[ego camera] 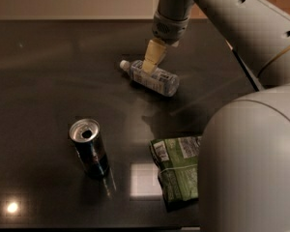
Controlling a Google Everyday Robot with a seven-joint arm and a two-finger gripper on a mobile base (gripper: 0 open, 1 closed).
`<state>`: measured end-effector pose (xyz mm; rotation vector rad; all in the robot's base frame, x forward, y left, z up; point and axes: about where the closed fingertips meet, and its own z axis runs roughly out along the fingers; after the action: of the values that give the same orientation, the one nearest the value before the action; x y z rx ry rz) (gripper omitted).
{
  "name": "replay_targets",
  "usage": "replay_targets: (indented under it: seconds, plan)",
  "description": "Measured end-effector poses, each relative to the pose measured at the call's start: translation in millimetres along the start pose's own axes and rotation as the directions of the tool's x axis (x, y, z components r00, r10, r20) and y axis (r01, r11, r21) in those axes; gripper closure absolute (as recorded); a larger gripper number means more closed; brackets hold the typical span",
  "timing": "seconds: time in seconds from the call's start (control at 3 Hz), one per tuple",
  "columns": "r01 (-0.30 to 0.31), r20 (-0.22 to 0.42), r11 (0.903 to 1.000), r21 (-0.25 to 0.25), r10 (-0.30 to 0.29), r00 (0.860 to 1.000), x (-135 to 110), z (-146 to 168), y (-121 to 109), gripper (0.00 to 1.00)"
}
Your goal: Place blue plastic bottle upright
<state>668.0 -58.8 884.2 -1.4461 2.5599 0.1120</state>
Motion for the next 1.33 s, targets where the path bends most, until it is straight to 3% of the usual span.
replay_targets:
  seconds: [1.0,1.33]
  plan:
    - [0.001,-0.055,0.9998,-0.02,-0.002,0.999,-29.3,33.4,5.1,0.0]
    - [-0.034,-0.083,0.9993,-0.013,0.033,0.996,-38.6,43.9,23.3,0.23]
